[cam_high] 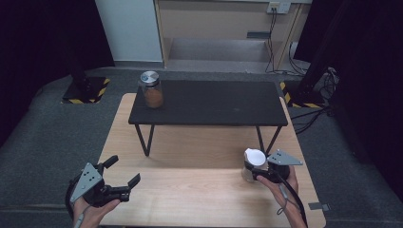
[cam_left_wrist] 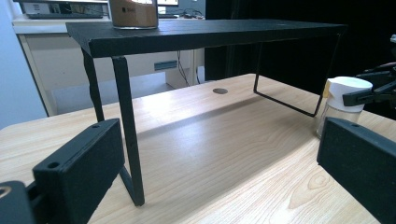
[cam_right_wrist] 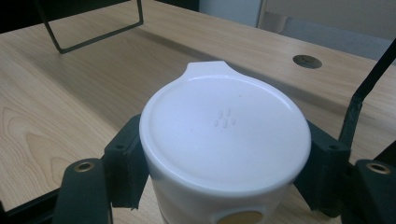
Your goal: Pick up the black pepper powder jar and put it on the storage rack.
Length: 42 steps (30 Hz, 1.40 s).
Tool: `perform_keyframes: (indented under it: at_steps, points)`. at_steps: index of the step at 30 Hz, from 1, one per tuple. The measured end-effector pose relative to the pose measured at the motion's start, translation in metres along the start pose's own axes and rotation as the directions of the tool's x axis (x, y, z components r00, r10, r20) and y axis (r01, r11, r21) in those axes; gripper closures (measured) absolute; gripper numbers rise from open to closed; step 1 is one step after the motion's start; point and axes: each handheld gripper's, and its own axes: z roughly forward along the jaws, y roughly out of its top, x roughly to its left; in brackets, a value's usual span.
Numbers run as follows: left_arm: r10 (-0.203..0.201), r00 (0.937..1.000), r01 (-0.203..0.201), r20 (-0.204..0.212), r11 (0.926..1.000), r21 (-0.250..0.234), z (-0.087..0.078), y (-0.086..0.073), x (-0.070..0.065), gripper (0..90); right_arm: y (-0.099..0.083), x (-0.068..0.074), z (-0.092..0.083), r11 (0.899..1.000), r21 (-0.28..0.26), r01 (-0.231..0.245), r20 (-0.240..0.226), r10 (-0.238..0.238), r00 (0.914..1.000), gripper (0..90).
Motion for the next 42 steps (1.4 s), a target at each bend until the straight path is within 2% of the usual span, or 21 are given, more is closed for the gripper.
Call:
perform_keyframes:
  at_steps: [11, 20, 26, 31, 39, 42]
  points:
    - [-0.003, 1.0, 0.003, 0.0, 1.0, -0.001, 0.0, 0.0, 0.001, 0.0, 0.008, 0.0, -0.005, 1.0, 0.012, 0.009, -0.007, -0.009, 0.9999, 31.0]
    - [-0.003, 1.0, 0.003, 0.0, 1.0, 0.0, 0.0, 0.0, 0.0, 0.0, 0.015, -0.004, -0.012, 0.999, 0.017, 0.027, -0.047, -0.026, 0.9985, 31.4]
    - [-0.002, 1.0, 0.002, 0.001, 1.0, 0.001, 0.0, 0.0, 0.0, 0.0, 0.022, -0.009, -0.02, 1.0, -0.008, 0.014, -0.077, -0.015, 0.9969, 31.4]
    - [-0.003, 1.0, 0.003, 0.001, 1.0, 0.001, 0.0, 0.0, 0.0, 0.0, 0.042, -0.016, -0.026, 0.999, -0.018, 0.036, -0.135, -0.039, 0.9901, 31.5]
    - [-0.006, 1.0, 0.006, -0.001, 1.0, 0.001, 0.0, 0.0, 0.001, 0.0, 0.087, -0.025, -0.036, 0.997, -0.02, 0.073, -0.234, -0.075, 0.9693, 31.4]
    - [-0.006, 1.0, 0.006, -0.002, 1.0, 0.001, 0.0, 0.0, 0.001, 0.0, 0.102, -0.026, -0.04, 0.996, -0.021, 0.087, -0.255, -0.089, 0.9629, 31.4]
